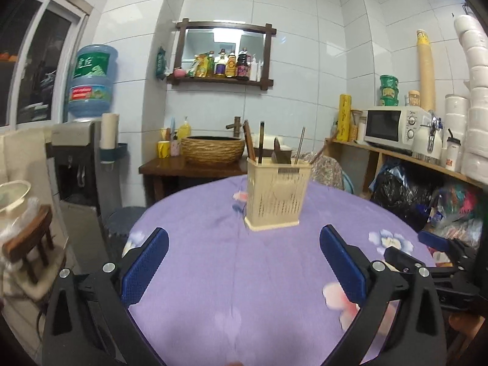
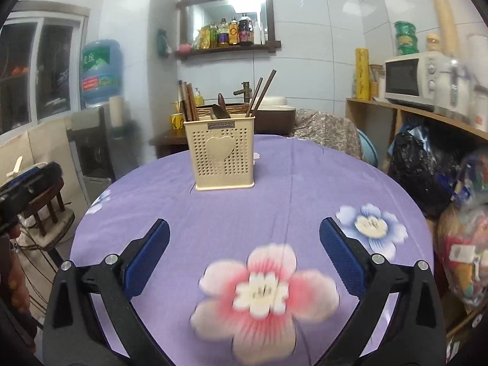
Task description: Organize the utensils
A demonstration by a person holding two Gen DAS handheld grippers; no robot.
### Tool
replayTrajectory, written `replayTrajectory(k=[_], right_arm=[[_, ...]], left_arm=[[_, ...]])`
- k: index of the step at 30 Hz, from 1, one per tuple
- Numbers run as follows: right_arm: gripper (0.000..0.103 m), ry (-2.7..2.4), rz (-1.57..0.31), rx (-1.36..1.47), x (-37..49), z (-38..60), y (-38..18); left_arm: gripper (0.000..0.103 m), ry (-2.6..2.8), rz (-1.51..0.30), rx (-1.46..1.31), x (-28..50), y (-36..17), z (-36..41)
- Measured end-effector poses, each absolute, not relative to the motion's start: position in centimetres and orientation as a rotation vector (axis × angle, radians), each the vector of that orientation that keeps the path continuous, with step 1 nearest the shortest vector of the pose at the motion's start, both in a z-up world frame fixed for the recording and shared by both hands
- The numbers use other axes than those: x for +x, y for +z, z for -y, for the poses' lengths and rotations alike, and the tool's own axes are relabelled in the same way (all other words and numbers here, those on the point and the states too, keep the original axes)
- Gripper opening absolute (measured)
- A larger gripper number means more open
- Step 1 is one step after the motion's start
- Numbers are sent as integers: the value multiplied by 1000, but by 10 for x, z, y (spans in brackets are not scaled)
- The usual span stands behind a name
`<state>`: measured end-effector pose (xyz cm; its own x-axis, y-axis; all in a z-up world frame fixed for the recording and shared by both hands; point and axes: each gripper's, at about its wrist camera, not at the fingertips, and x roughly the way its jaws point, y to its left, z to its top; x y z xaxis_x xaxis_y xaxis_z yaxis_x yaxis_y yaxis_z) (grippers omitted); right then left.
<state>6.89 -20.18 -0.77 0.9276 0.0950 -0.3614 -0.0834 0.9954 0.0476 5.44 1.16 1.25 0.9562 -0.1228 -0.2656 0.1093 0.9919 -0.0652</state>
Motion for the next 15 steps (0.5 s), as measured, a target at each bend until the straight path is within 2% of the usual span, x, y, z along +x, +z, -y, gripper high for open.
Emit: replayTrajectory(k=[7, 15], right_arm=[[97, 78, -316, 17, -5, 185, -8], [97, 106, -257, 11, -34, 180, 2]], left_arm=[[98, -110, -255, -70, -2, -3, -7], [98, -77, -208, -52, -21, -1, -12]])
